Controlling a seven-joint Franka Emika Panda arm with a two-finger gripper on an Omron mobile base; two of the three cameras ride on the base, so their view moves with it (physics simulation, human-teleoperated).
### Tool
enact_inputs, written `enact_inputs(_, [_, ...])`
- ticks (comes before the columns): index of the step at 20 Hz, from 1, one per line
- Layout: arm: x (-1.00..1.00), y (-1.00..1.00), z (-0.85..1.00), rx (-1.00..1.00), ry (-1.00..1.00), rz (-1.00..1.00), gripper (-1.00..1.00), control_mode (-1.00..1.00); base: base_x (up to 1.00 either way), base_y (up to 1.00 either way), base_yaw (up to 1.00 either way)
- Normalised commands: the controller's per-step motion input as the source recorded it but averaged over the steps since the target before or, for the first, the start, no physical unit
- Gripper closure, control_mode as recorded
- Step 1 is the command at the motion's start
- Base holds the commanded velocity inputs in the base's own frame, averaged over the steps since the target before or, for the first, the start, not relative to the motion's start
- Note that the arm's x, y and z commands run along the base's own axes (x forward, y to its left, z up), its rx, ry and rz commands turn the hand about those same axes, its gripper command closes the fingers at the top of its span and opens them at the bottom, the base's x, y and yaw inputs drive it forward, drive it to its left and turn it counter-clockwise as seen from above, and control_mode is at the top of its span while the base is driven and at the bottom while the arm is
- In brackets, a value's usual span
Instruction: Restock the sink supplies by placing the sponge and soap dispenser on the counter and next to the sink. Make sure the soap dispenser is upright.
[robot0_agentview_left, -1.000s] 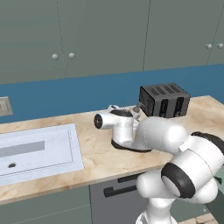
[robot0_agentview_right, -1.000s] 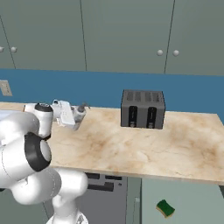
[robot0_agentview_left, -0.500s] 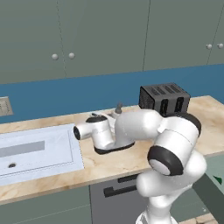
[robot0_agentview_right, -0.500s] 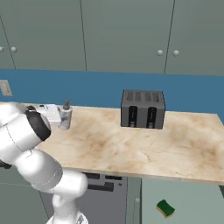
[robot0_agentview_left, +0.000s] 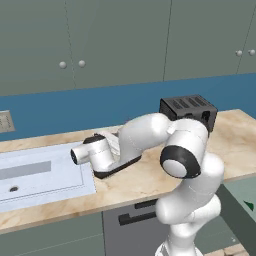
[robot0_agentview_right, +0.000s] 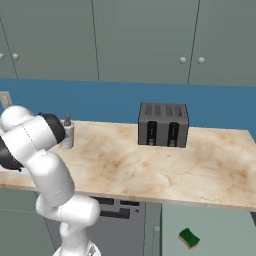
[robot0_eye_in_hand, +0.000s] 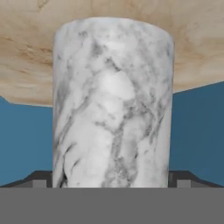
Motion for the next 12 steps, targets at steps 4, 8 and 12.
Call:
enact_inputs(4, [0.35,0.61,-0.02,-0.09,0.0,-0.14,1.0,-1.0,0.0,0.0,0.0])
enact_inputs(8, [0.33,0.54,-0.09,-0.06,0.0,-0.11,1.0,-1.0,0.0,0.0,0.0])
enact_inputs(12, [0.15,0.42,-0.34,-0.02,0.0,-0.07,1.0,-1.0,0.0,0.0,0.0])
